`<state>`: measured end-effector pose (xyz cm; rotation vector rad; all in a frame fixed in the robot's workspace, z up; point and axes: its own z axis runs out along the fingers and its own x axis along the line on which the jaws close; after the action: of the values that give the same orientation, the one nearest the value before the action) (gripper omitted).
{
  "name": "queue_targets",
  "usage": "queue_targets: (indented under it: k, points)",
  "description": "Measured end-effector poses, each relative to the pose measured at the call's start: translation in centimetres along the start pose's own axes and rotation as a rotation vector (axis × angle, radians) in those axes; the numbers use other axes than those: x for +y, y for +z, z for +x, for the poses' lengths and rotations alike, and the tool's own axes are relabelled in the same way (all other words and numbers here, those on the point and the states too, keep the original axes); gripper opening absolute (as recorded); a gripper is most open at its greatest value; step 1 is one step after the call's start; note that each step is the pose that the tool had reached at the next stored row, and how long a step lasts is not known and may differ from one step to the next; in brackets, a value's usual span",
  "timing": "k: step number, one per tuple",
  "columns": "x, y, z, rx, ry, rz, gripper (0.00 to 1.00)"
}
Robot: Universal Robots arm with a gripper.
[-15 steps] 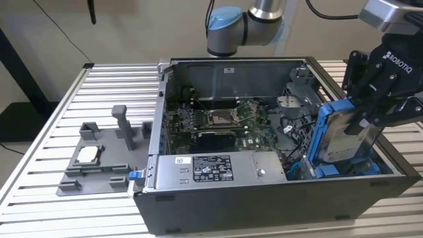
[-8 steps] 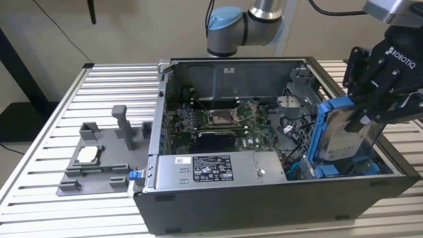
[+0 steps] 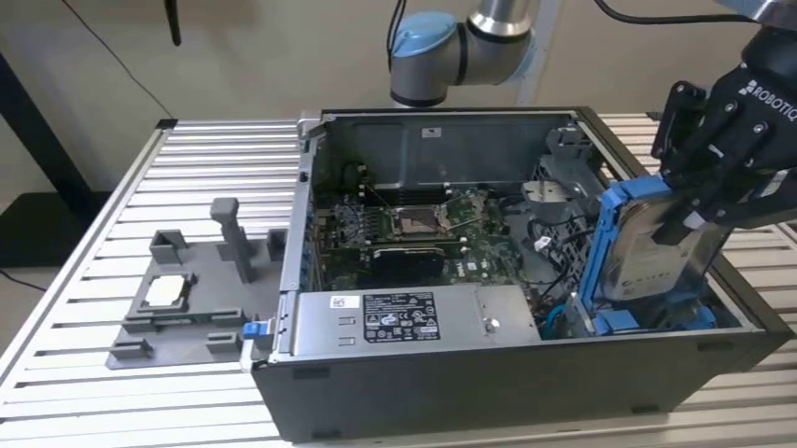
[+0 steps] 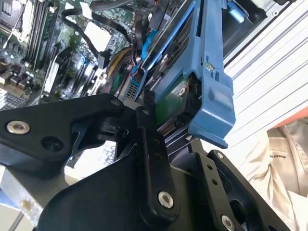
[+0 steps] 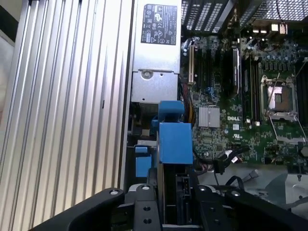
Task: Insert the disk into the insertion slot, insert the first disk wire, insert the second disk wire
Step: 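Insert the disk into the insertion slot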
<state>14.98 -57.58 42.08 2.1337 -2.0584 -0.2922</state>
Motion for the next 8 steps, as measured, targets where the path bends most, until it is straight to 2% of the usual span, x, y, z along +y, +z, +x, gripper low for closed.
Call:
queue_targets:
  k: [4,5,6,8]
  points:
    - [-1.43,-0.37,0.05,0.0007,0.001,-0.0385,0.31]
    - [-1.64,-0.42,0.05,0.0011,0.002,-0.0556,0.31]
    - [-1.93,-0.50,0.06,0.0036,0.003,-0.0917,0.31]
    - [-2.24,-0.58,0.07,0.0045,0.005,-0.1279,0.31]
